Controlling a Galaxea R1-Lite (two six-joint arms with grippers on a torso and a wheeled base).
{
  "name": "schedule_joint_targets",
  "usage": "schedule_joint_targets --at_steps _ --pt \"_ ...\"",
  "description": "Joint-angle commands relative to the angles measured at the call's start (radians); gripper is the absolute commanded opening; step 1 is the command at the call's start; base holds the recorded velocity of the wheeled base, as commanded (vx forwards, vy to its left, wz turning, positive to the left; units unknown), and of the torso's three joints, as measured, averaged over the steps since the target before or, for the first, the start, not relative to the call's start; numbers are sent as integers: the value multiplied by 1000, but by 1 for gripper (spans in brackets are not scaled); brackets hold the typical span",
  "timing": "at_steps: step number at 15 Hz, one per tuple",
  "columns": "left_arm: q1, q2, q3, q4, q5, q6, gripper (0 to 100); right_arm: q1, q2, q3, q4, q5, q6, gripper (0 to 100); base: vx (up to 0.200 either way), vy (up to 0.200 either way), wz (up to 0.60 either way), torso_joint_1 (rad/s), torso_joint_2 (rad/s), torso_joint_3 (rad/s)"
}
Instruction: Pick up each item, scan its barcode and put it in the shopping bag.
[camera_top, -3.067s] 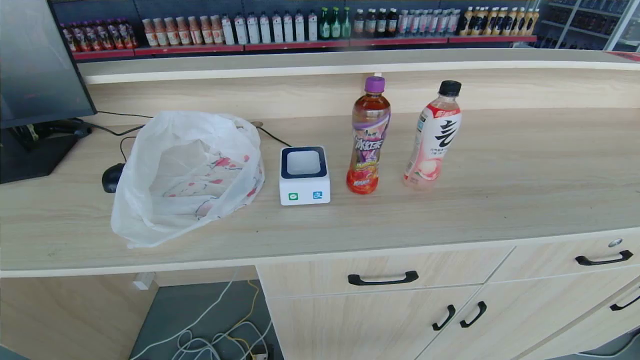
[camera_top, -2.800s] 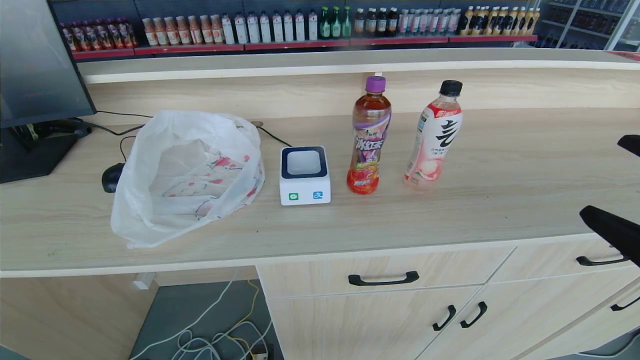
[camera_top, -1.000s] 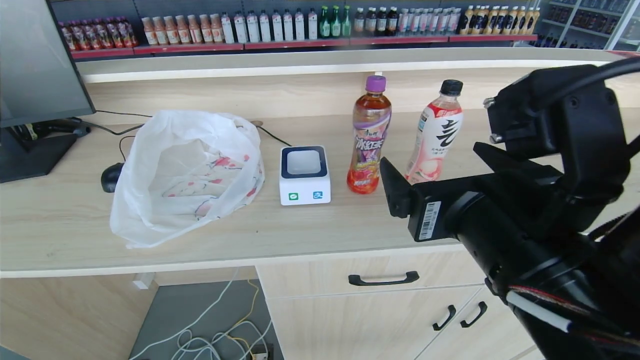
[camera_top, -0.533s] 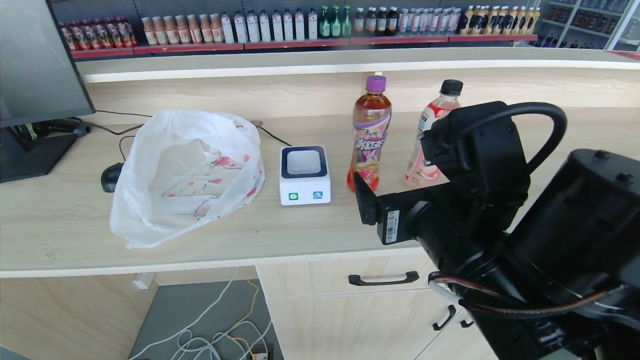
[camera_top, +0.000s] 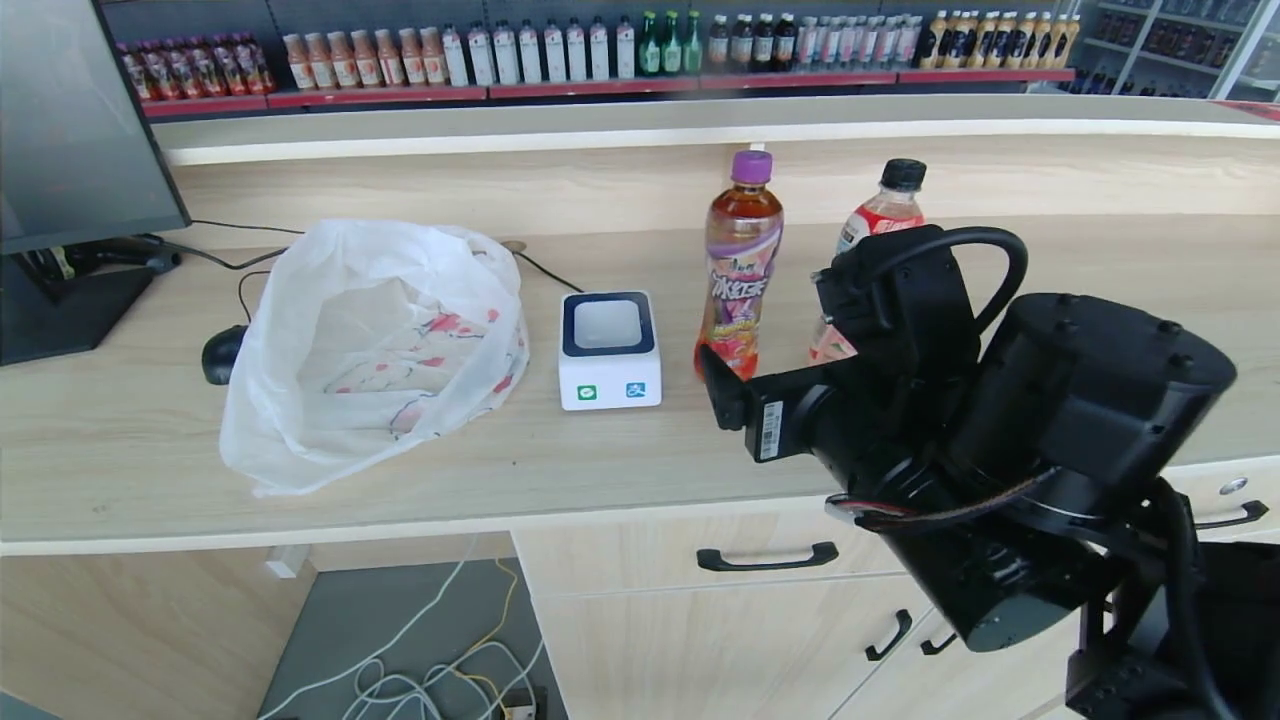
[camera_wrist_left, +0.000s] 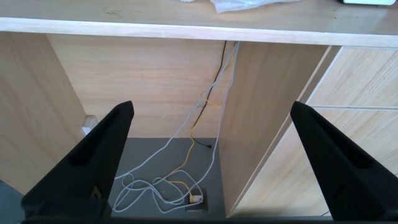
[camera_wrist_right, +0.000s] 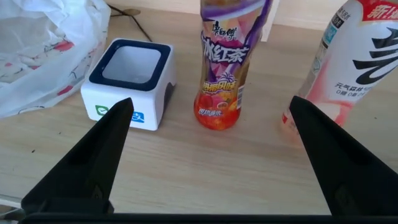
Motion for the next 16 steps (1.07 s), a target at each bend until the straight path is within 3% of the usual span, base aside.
schedule_joint_targets --at_steps 1,4,6,7,16 --pt "0 1 0 0 0 0 100 -50 48 -1 -46 18 21 100 0 0 0 0 0 0" --pt "0 1 0 0 0 0 100 -70 163 -9 -214 60 20 100 0 0 0 0 0 0" --pt "0 0 0 0 0 0 100 -93 211 -41 -253 98 18 100 0 0 0 0 0 0" --pt "0 0 0 0 0 0 100 -112 226 -68 -253 149 7 100 0 0 0 0 0 0" --pt "0 0 0 0 0 0 100 -247 303 -187 -255 265 3 100 0 0 0 0 0 0"
